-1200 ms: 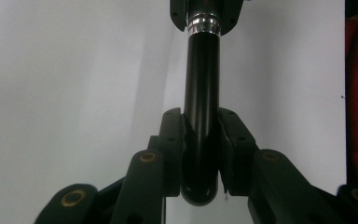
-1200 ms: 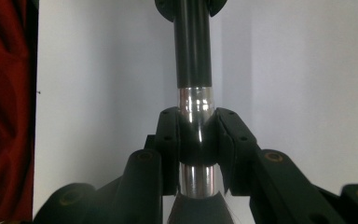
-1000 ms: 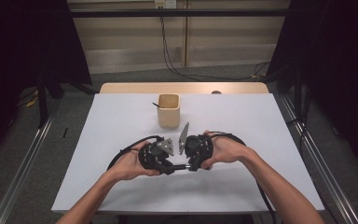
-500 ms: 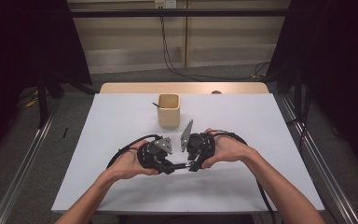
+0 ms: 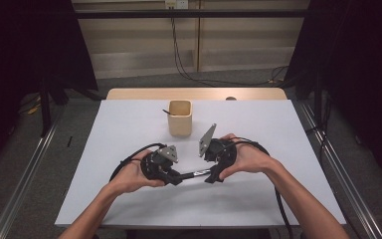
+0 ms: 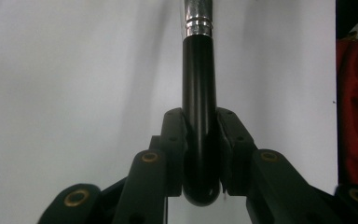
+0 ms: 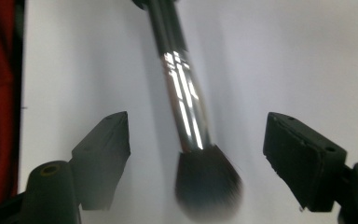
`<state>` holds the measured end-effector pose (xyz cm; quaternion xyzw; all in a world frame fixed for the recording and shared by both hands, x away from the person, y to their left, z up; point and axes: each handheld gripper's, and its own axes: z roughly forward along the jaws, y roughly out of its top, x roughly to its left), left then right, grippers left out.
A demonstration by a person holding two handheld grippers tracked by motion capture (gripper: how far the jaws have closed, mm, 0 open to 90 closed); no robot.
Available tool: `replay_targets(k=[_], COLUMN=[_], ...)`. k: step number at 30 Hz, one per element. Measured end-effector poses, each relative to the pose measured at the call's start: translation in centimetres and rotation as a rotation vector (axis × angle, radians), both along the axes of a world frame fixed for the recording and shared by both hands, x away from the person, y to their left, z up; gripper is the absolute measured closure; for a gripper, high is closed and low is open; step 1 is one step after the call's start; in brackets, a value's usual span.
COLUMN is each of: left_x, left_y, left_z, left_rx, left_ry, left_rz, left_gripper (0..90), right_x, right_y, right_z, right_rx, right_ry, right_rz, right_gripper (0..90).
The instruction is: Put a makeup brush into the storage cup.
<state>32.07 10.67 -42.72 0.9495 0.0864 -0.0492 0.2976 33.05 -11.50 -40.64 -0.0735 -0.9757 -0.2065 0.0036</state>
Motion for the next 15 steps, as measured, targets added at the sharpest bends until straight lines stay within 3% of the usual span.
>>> replay_targets(k=[9,15], left_x=[-0.1,-0.5], left_y=[1.5,2.3], left_z=[-0.4,-0.7], left_rx=[-0.014,-0.035], left_ry=[0.013,0.021], left_rz=[0.029,0.052], left_gripper=[74.7,74.7], right_x=[0.0,-0.1], right_y=[-1.8,-2.5], right_z=[-0.1,0.1], right_rx=[0.064,0.139], right_ry=[0.000,-0.017], right_rz=[-0.069,-0.109], right_gripper=[13.8,8.6])
